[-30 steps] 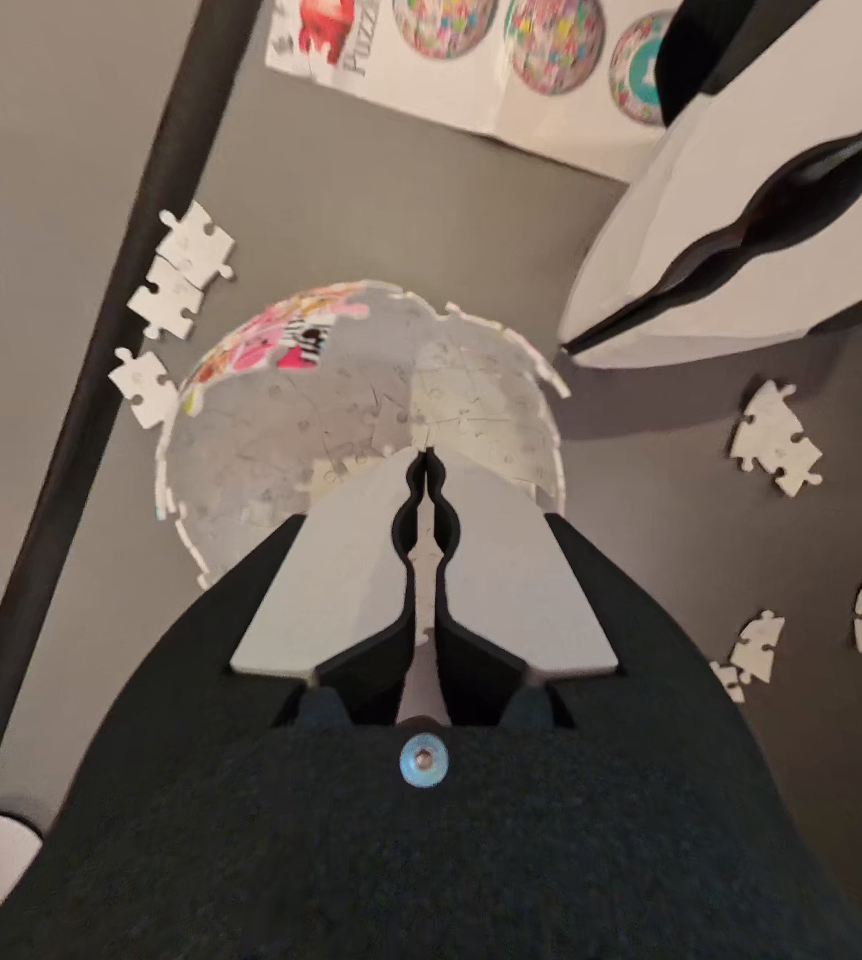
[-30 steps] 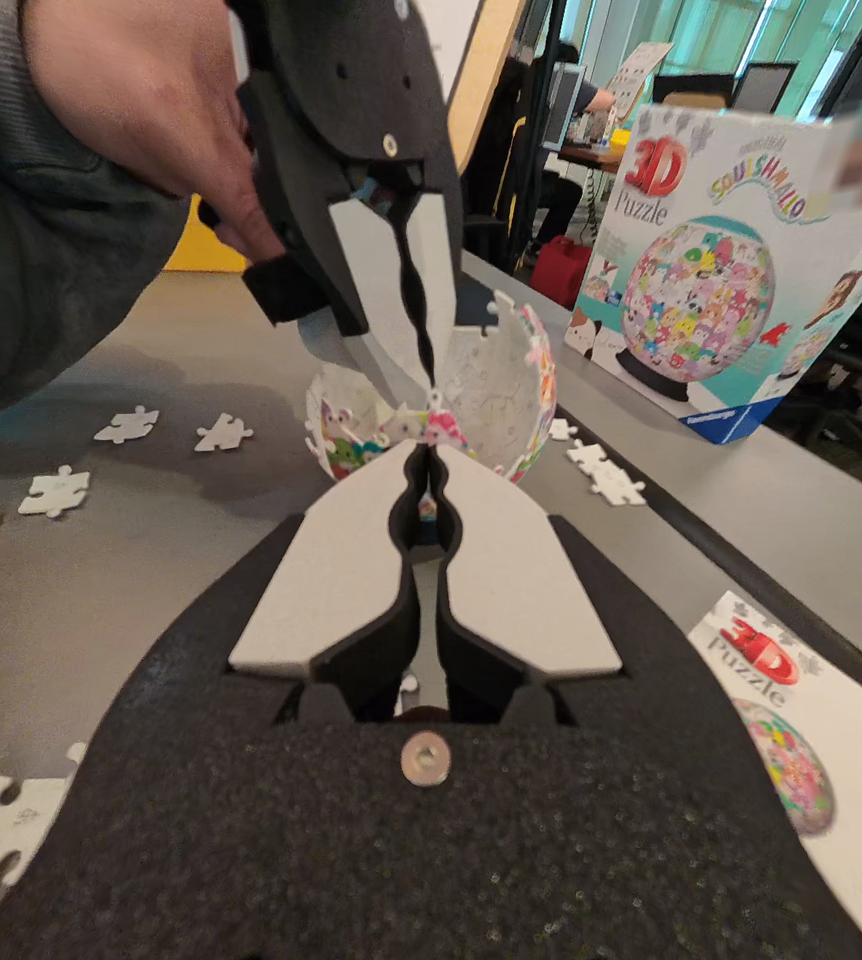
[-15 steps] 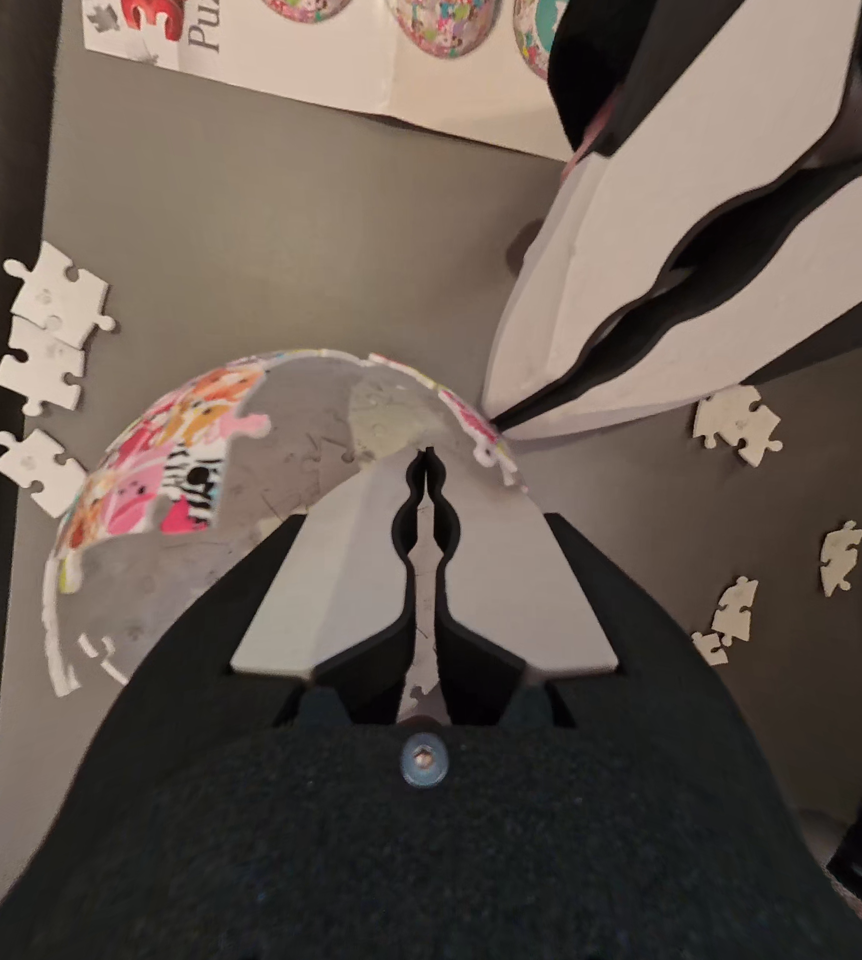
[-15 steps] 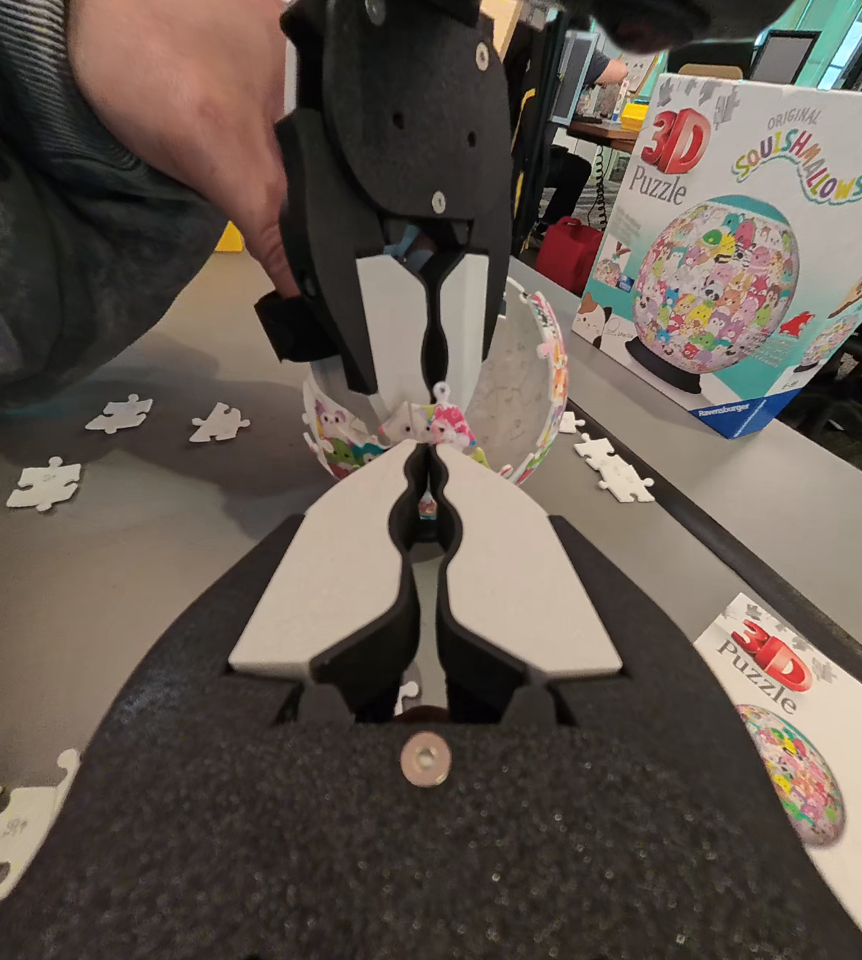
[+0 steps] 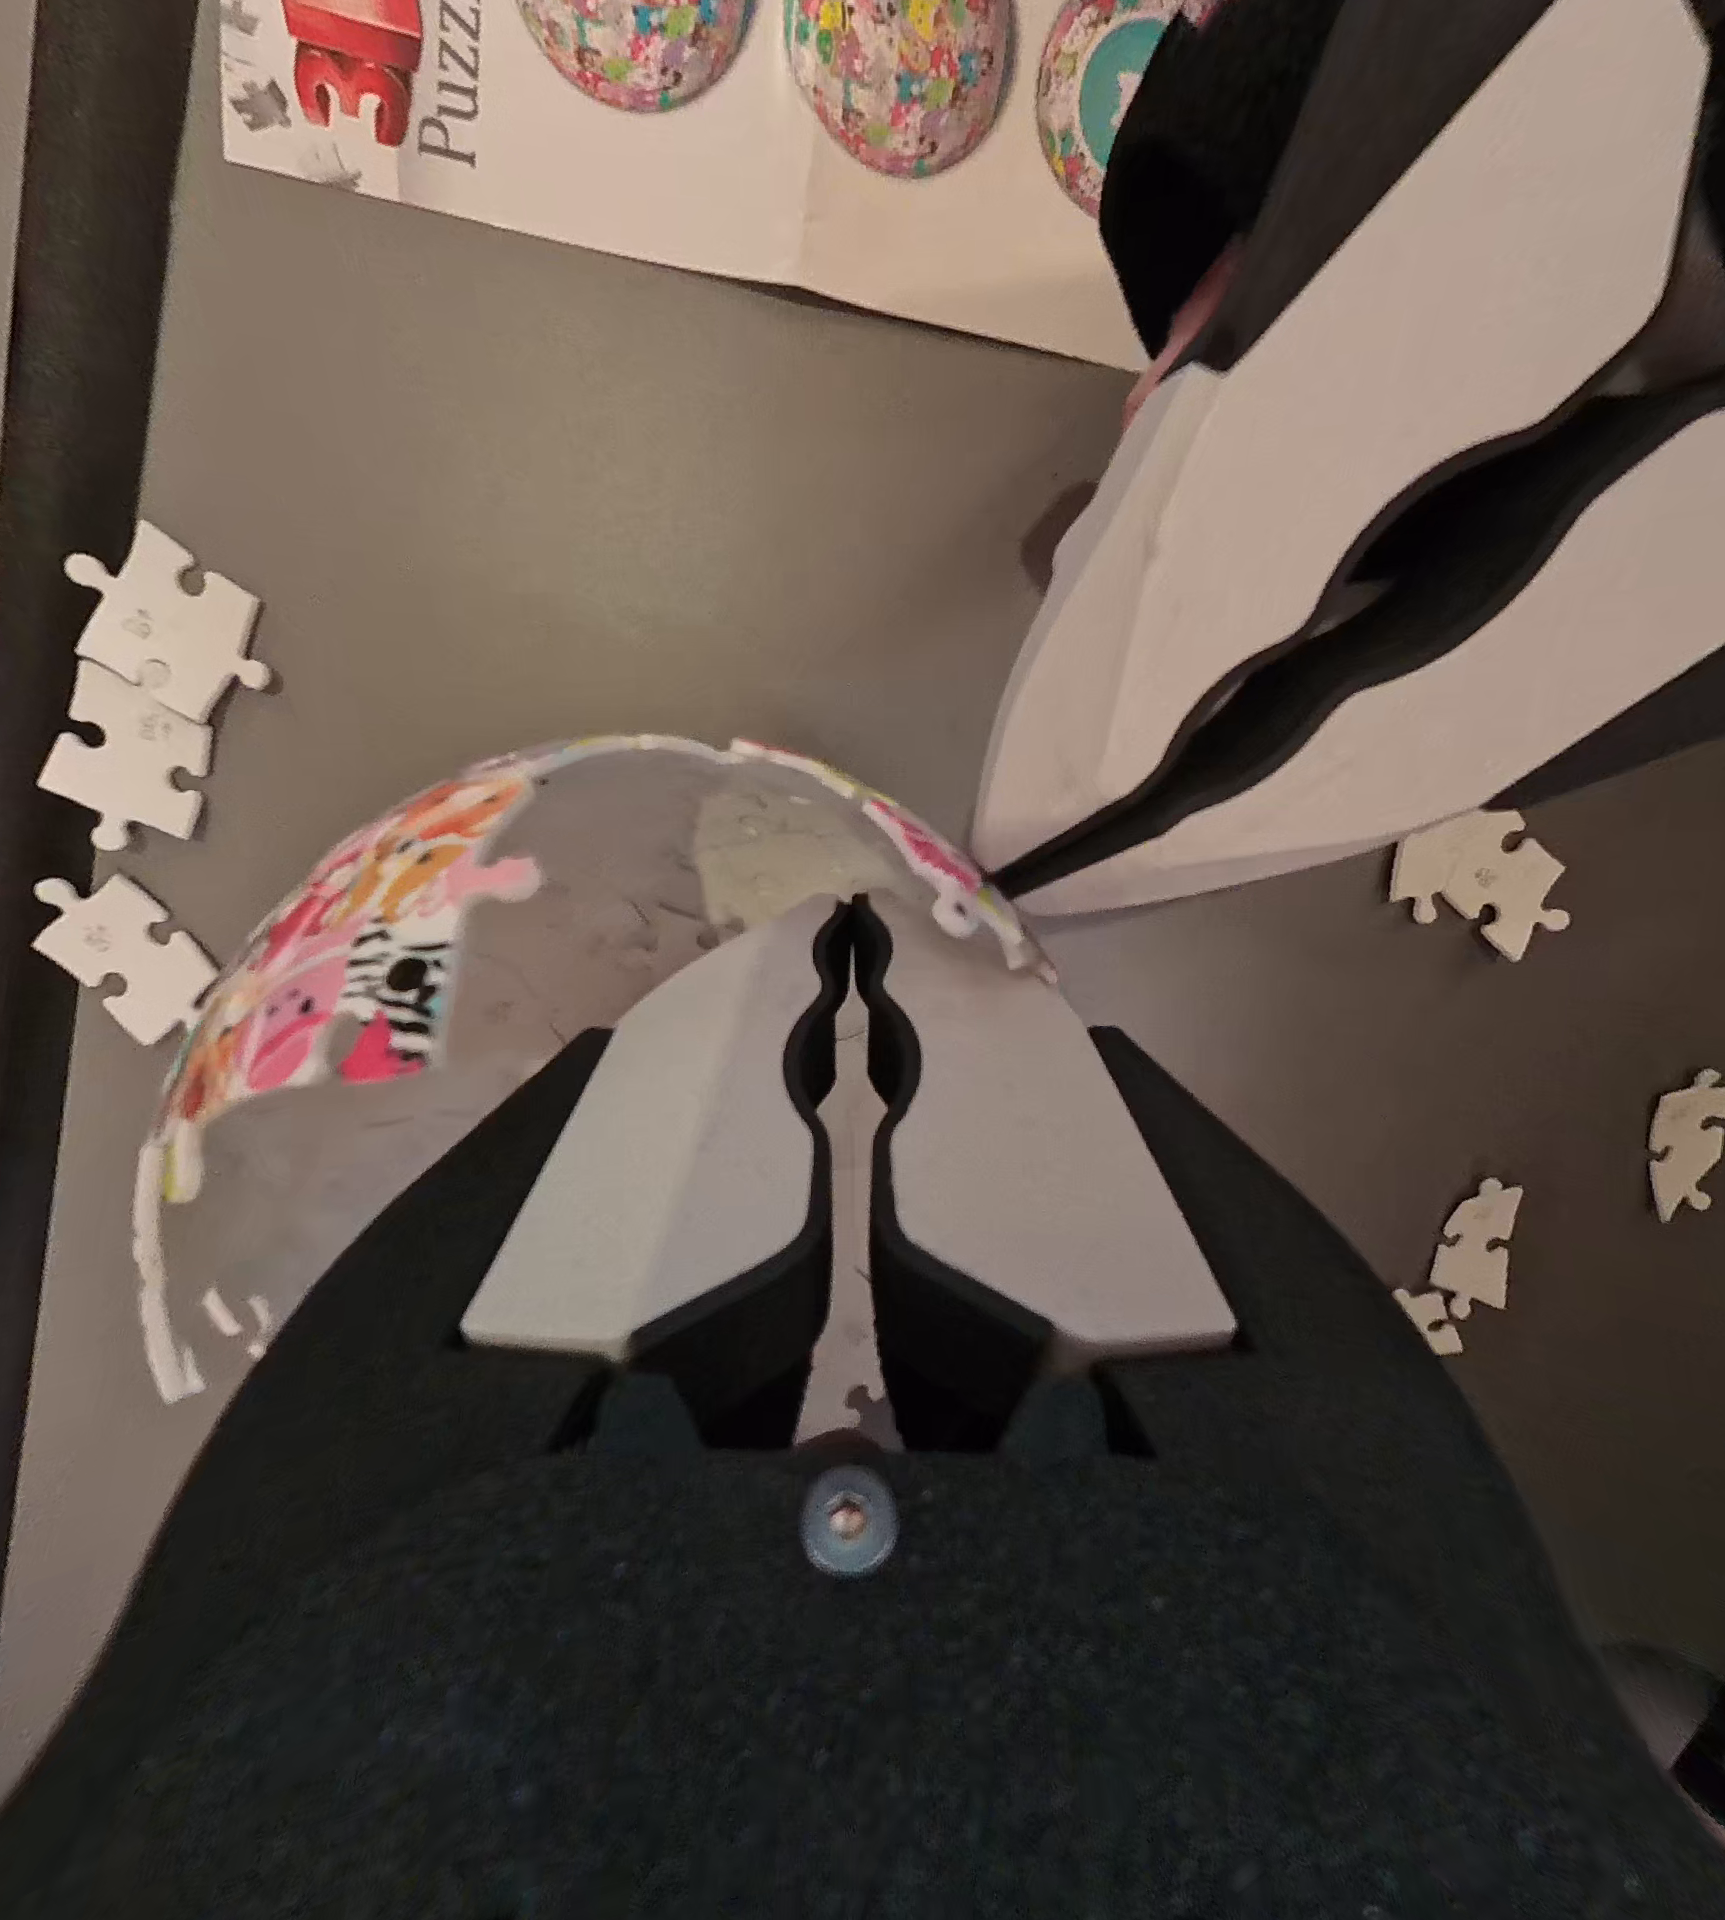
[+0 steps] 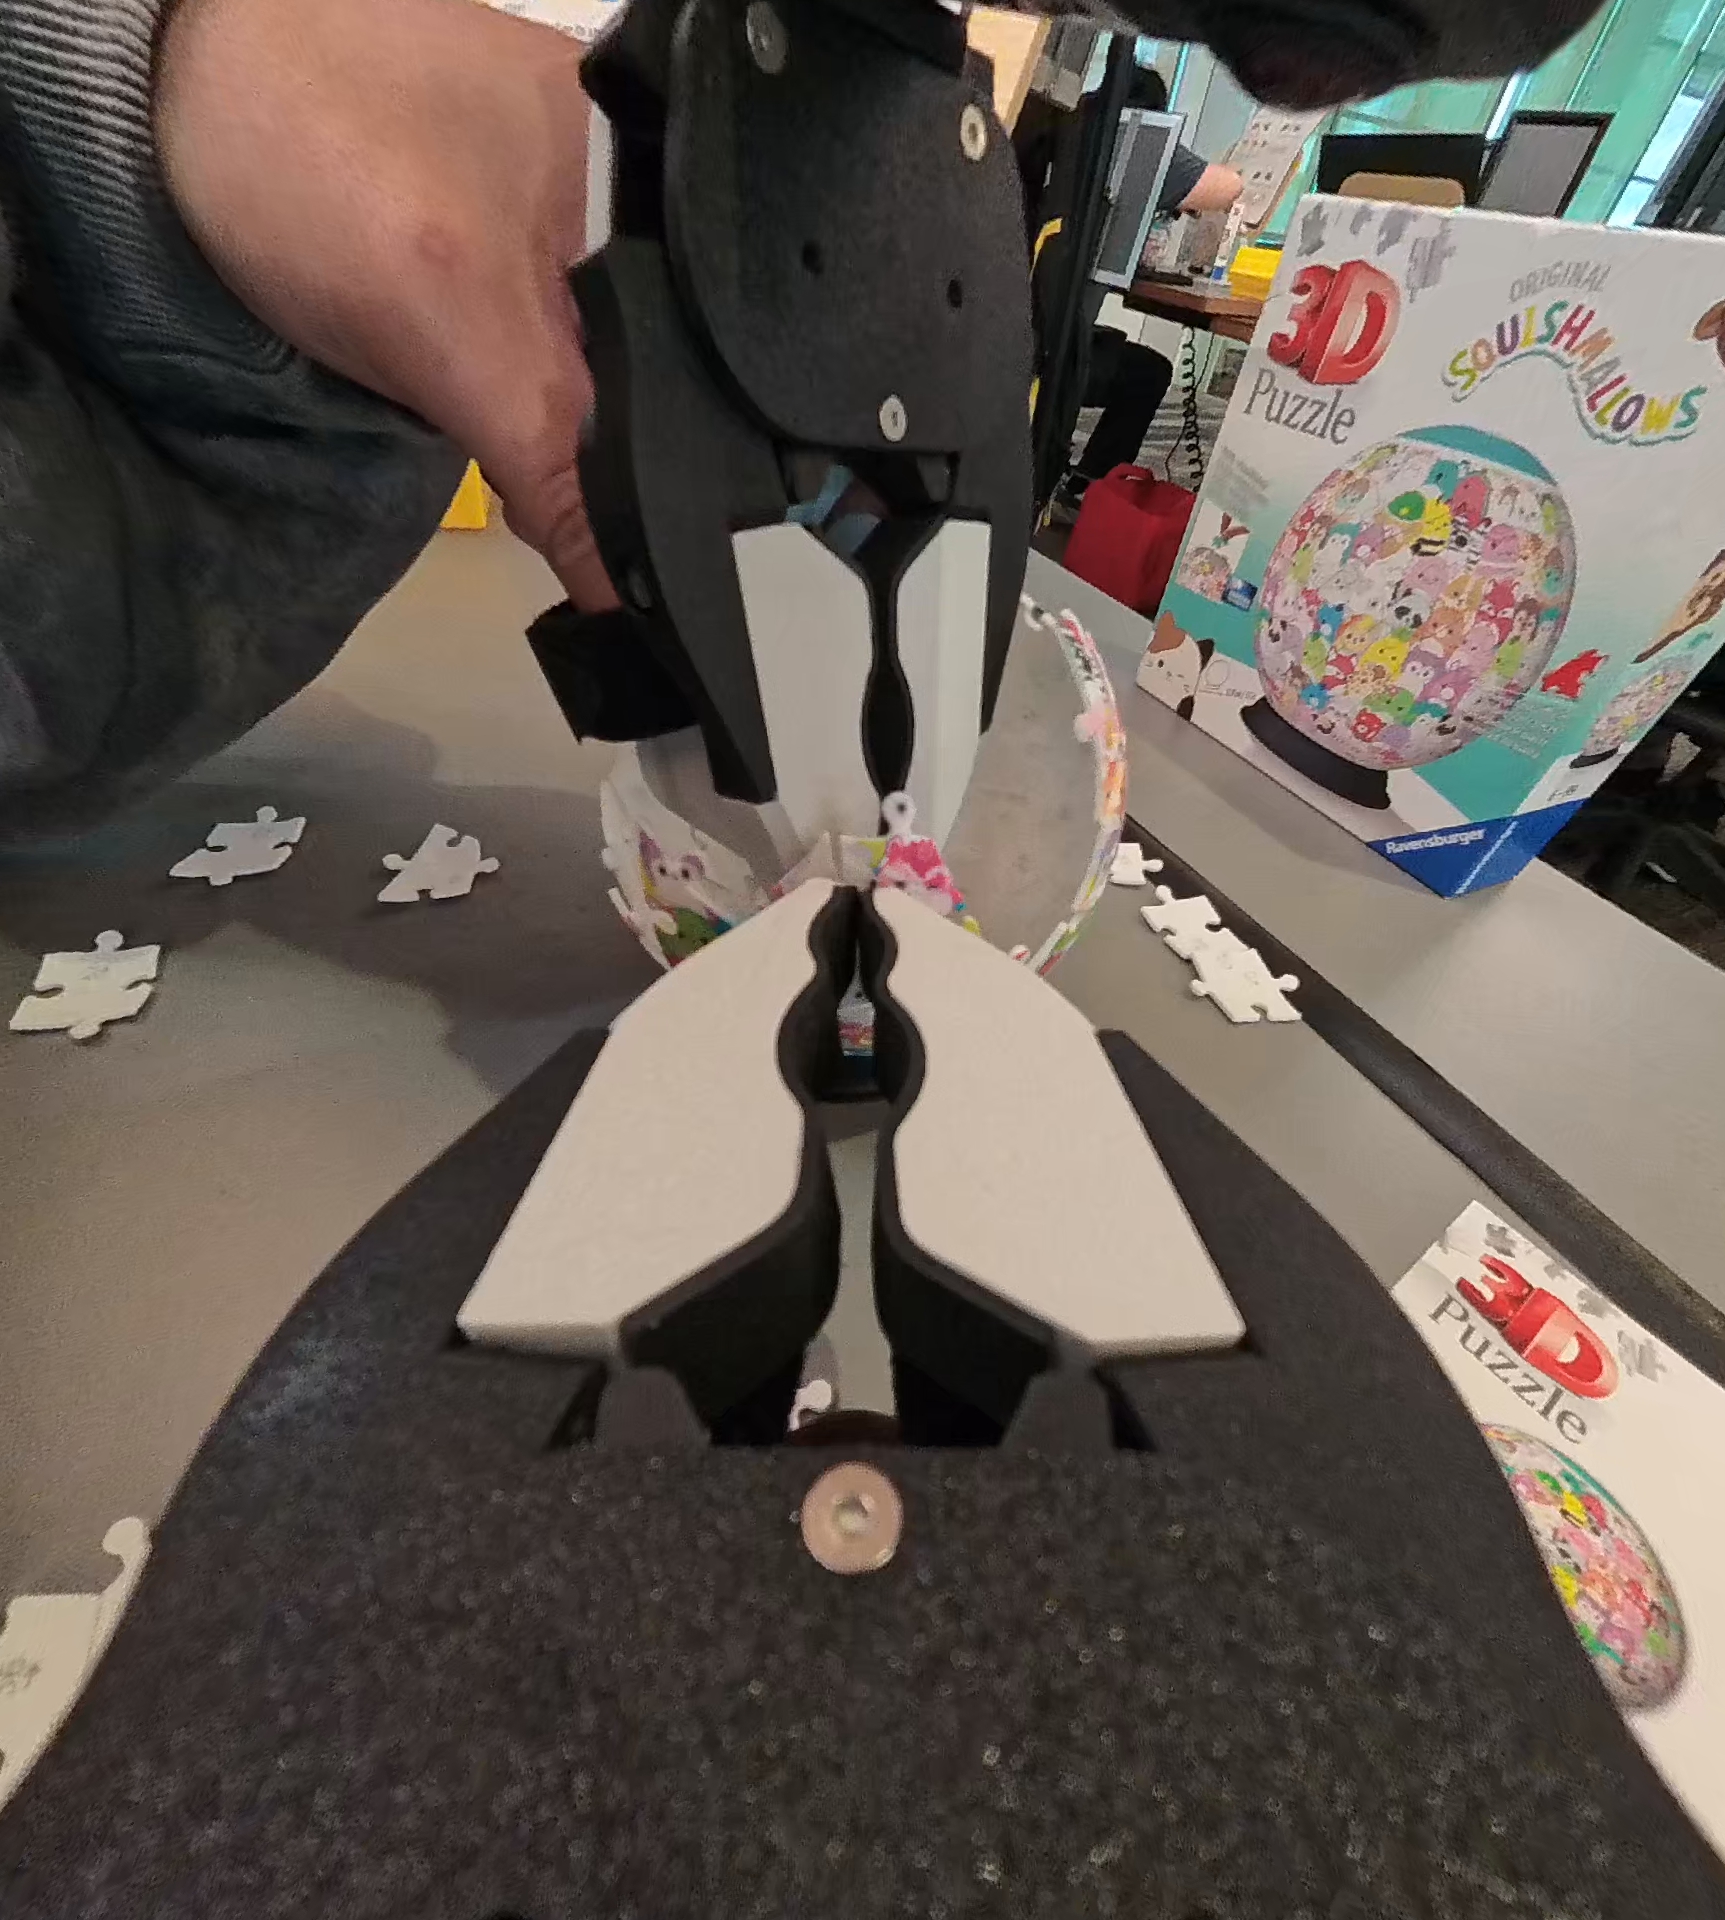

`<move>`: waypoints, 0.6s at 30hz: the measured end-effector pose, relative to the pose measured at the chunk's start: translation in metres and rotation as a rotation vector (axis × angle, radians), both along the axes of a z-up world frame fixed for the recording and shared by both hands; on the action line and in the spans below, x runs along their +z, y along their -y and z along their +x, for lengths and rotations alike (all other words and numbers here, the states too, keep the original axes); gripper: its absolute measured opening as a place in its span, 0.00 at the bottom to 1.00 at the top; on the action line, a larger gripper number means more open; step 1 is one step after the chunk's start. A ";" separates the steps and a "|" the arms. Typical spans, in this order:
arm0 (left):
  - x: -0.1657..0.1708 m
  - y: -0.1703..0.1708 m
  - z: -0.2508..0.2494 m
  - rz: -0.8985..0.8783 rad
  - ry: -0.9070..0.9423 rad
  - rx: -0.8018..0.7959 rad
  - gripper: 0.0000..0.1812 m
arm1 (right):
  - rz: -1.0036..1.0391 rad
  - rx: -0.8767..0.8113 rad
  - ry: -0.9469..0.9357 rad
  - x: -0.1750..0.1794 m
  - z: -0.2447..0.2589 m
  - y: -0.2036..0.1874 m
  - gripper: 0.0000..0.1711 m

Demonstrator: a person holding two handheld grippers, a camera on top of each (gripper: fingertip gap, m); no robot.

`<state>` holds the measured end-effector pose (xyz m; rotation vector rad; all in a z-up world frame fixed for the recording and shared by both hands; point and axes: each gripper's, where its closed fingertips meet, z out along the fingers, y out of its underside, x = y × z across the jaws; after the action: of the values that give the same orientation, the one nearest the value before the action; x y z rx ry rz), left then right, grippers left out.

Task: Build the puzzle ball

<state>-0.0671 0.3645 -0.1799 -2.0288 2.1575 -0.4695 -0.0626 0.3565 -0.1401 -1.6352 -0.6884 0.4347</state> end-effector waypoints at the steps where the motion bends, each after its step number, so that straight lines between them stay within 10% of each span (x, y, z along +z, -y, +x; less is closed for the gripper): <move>1: 0.000 -0.001 0.001 0.004 0.003 0.002 0.00 | -0.004 -0.002 -0.005 0.000 0.000 0.000 0.00; 18: 0.004 -0.001 0.003 0.027 0.002 0.008 0.00 | -0.007 -0.032 -0.010 0.000 0.006 -0.004 0.00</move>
<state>-0.0643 0.3656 -0.1761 -2.0219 2.1419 -0.4390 -0.0563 0.3609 -0.1399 -1.6476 -0.6531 0.4225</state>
